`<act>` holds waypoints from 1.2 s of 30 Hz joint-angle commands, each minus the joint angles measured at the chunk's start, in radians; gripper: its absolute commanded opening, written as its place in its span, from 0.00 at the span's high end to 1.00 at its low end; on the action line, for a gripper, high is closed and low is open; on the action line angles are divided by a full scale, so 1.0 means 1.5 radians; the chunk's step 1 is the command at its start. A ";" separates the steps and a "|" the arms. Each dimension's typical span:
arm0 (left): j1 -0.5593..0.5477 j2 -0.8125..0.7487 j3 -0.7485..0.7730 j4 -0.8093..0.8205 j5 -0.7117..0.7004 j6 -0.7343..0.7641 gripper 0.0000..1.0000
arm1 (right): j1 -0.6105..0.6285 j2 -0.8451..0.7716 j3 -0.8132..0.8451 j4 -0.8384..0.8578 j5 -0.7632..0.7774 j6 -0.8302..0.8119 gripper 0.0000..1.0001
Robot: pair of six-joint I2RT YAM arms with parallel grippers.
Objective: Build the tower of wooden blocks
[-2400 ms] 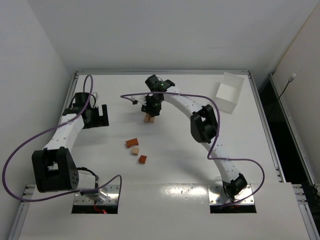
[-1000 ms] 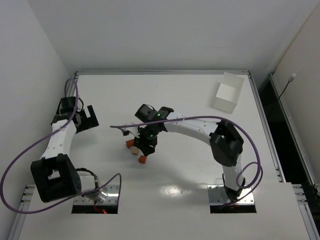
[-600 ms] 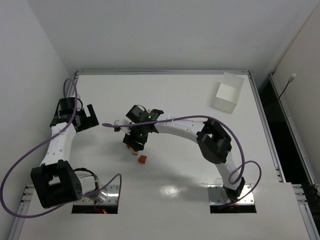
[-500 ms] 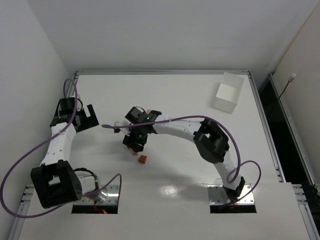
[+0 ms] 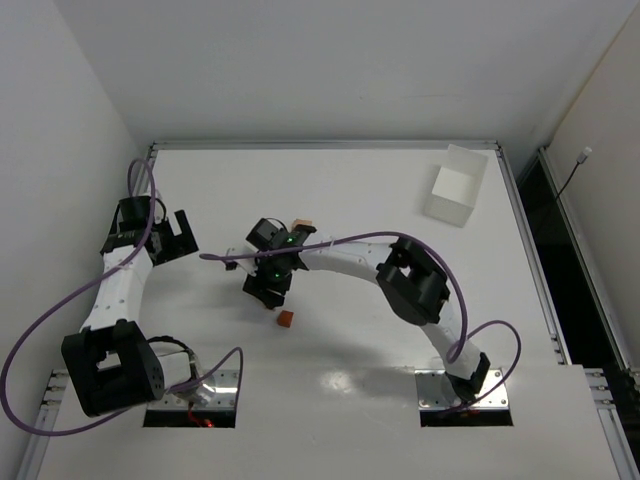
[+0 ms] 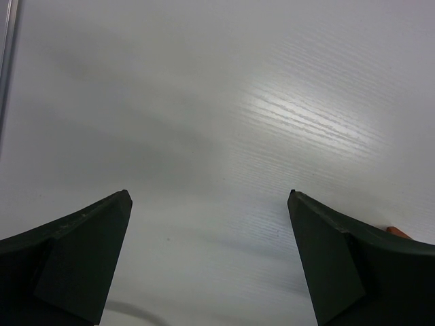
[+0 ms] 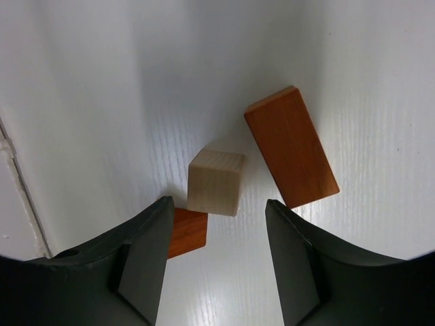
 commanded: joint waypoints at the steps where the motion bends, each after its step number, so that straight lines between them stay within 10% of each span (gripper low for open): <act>1: 0.004 -0.008 -0.003 0.014 0.009 0.001 0.00 | 0.006 0.020 0.036 0.005 -0.008 -0.001 0.46; 13: 0.004 -0.008 -0.003 0.014 0.009 0.001 0.00 | 0.012 0.041 0.037 -0.001 -0.008 -0.007 0.51; 20: 0.004 -0.008 -0.003 0.014 0.015 0.001 0.00 | 0.012 0.029 0.037 -0.001 -0.002 -0.027 1.00; 36: 0.004 -0.015 0.011 0.008 0.058 0.013 0.00 | -0.153 -0.213 0.037 -0.061 -0.048 -0.124 1.00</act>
